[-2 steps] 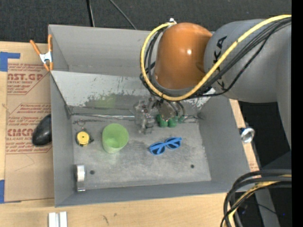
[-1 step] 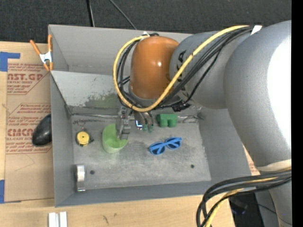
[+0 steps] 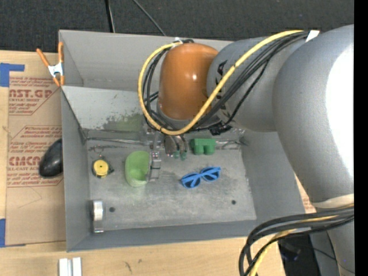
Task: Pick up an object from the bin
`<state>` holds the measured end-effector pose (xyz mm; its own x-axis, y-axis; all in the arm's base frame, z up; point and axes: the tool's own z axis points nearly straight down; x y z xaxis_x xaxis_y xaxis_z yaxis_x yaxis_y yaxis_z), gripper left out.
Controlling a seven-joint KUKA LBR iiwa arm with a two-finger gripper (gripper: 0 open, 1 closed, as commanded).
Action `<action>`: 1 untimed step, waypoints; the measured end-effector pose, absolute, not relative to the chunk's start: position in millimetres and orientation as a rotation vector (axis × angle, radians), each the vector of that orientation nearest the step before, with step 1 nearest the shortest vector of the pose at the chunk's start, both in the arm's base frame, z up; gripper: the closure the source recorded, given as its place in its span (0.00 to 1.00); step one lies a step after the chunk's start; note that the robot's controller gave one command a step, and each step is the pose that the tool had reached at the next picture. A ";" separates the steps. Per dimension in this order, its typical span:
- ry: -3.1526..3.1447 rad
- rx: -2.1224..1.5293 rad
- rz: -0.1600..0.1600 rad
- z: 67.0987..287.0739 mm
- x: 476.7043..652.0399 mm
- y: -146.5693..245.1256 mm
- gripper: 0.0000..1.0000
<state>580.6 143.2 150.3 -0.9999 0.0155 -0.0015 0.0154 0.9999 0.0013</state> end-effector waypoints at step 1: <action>3.117 0.293 0.009 71.9 569.0 137.3 0.00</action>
Offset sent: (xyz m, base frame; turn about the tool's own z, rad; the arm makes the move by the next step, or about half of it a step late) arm -0.0146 -0.0074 -0.0803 0.1689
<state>569.0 137.3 71.9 -0.9825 0.1861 -0.0101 0.1861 0.9825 0.0070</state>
